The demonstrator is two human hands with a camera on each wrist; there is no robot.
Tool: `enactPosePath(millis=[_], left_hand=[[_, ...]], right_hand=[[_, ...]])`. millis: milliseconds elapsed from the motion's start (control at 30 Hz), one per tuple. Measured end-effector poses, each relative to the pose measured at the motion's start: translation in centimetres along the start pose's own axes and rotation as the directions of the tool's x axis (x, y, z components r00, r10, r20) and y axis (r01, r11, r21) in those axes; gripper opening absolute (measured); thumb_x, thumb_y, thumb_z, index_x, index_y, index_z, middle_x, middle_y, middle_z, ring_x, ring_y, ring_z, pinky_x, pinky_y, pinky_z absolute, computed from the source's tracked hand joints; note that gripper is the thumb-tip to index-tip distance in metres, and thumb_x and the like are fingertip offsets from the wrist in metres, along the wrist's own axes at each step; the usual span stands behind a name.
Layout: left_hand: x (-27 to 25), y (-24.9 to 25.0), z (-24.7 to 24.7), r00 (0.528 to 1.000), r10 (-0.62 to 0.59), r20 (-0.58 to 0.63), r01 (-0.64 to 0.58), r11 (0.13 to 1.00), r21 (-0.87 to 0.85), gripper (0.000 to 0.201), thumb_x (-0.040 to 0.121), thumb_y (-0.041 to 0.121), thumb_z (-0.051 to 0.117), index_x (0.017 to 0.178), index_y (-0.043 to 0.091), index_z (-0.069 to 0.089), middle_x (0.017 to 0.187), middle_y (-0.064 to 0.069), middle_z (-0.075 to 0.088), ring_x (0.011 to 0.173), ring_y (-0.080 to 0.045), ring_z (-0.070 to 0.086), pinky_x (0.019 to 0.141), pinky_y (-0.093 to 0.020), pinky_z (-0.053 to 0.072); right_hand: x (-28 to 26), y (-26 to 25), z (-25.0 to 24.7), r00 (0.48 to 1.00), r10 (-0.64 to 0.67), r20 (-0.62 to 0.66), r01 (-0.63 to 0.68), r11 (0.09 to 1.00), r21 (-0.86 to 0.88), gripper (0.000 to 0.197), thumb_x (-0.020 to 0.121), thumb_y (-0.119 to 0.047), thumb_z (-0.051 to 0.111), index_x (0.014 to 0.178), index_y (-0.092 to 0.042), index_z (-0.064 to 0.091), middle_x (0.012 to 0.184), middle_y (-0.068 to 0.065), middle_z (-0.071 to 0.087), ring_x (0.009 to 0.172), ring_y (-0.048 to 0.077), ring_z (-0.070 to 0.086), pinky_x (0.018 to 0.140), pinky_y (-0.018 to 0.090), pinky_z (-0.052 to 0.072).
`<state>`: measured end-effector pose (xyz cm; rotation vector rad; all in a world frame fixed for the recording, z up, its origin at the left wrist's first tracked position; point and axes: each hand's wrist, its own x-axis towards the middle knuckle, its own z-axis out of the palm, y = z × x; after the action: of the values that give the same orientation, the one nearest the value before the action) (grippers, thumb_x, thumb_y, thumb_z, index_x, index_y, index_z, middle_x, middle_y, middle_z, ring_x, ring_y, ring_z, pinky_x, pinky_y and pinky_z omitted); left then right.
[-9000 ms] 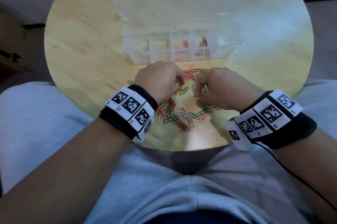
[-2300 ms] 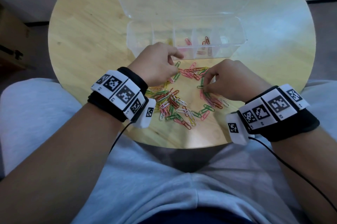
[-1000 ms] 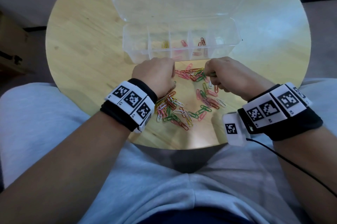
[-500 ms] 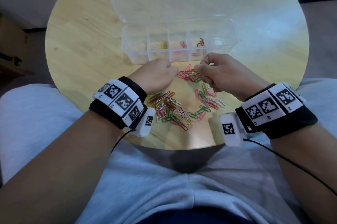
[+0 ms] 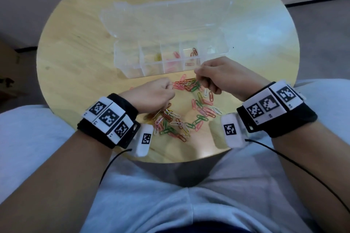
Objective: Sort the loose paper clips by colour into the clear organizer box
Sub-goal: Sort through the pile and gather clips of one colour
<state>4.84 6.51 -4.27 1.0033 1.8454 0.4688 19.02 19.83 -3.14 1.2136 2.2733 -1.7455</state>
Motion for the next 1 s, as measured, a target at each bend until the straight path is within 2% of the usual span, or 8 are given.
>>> enactPosePath(millis=[167, 267, 400, 500, 600, 733, 833, 1000], left_hand=[[0.4, 0.6, -0.5, 1.0, 0.015, -0.027, -0.015, 0.999, -0.031, 0.023, 0.095, 0.005, 0.034, 0.093, 0.016, 0.054, 0.067, 0.001, 0.052, 0.043, -0.007, 0.038, 0.042, -0.023, 0.028], [0.6, 1.4, -0.4, 0.998, 0.066, 0.005, -0.066, 0.996, 0.067, 0.028, 0.099, 0.004, 0.033, 0.094, 0.018, 0.058, 0.069, 0.003, 0.051, 0.039, -0.001, 0.038, 0.039, -0.017, 0.03], [1.3, 2.7, -0.2, 0.992, 0.125, -0.008, -0.122, 0.977, 0.178, 0.039, 0.1, 0.004, 0.033, 0.084, 0.027, 0.06, 0.079, 0.005, 0.055, 0.068, -0.014, 0.051, 0.062, -0.026, 0.043], [1.8, 3.9, -0.2, 0.986, 0.164, -0.009, -0.157, 0.957, 0.243, 0.038, 0.099, 0.003, 0.035, 0.086, 0.027, 0.061, 0.081, 0.008, 0.056, 0.079, -0.012, 0.054, 0.073, -0.029, 0.043], [2.1, 5.5, 0.0, 0.983, 0.183, 0.006, -0.175, 0.927, 0.332, 0.037, 0.099, 0.004, 0.036, 0.085, 0.028, 0.061, 0.083, 0.008, 0.055, 0.084, -0.012, 0.054, 0.074, -0.023, 0.038], [2.6, 7.5, 0.1, 0.985, 0.17, -0.005, -0.153, 0.898, 0.413, 0.047, 0.092, -0.007, 0.033, 0.084, 0.031, 0.059, 0.118, -0.012, 0.061, 0.114, -0.027, 0.055, 0.101, -0.034, 0.04], [3.1, 9.0, -0.5, 0.98, 0.195, -0.032, -0.16, 0.877, 0.454, 0.045, 0.09, -0.008, 0.033, 0.089, 0.027, 0.062, 0.102, -0.003, 0.06, 0.075, -0.013, 0.055, 0.062, -0.022, 0.043], [4.8, 12.1, -1.6, 0.974, 0.218, -0.07, -0.144, 0.821, 0.553, 0.047, 0.09, -0.008, 0.033, 0.102, 0.02, 0.069, 0.103, -0.002, 0.059, 0.092, -0.017, 0.053, 0.076, -0.023, 0.037]], right_hand=[[0.7, -1.3, -3.5, 0.96, 0.051, -0.276, 0.034, 0.955, 0.294, 0.024, 0.088, -0.001, 0.042, 0.073, -0.006, 0.061, 0.065, 0.007, 0.053, 0.053, 0.017, 0.044, 0.05, 0.026, 0.034], [1.1, -1.7, -4.5, 0.921, 0.119, -0.371, 0.14, 0.787, 0.601, 0.025, 0.085, 0.005, 0.037, 0.082, -0.003, 0.061, 0.069, 0.008, 0.052, 0.058, 0.018, 0.047, 0.053, 0.024, 0.039], [1.4, -1.7, -4.6, 0.931, 0.123, -0.344, 0.201, 0.613, 0.764, 0.023, 0.089, -0.003, 0.042, 0.102, 0.002, 0.061, 0.081, 0.013, 0.06, 0.075, 0.026, 0.058, 0.071, 0.031, 0.052], [1.6, -1.9, -4.3, 0.933, 0.123, -0.339, 0.191, 0.629, 0.753, 0.022, 0.093, -0.013, 0.049, 0.107, -0.001, 0.061, 0.091, 0.014, 0.065, 0.086, 0.027, 0.062, 0.092, 0.034, 0.052], [1.5, -2.0, -3.8, 0.953, 0.087, -0.29, 0.153, 0.689, 0.709, 0.035, 0.097, -0.029, 0.052, 0.123, -0.006, 0.057, 0.122, 0.014, 0.063, 0.116, 0.025, 0.059, 0.11, 0.035, 0.039], [1.3, -2.2, -3.5, 0.964, 0.031, -0.264, 0.172, 0.685, 0.708, 0.052, 0.098, -0.037, 0.049, 0.143, -0.012, 0.044, 0.151, 0.012, 0.04, 0.141, 0.02, 0.034, 0.118, 0.035, 0.023], [1.0, -2.2, -3.6, 0.94, 0.033, -0.339, 0.239, 0.643, 0.727, 0.048, 0.098, -0.035, 0.05, 0.141, -0.013, 0.045, 0.145, 0.01, 0.046, 0.136, 0.019, 0.041, 0.116, 0.035, 0.028], [0.7, -1.6, -4.1, 0.827, 0.13, -0.547, 0.361, 0.622, 0.694, 0.015, 0.098, -0.026, 0.05, 0.11, -0.021, 0.057, 0.109, 0.001, 0.063, 0.1, 0.017, 0.062, 0.091, 0.034, 0.049]])
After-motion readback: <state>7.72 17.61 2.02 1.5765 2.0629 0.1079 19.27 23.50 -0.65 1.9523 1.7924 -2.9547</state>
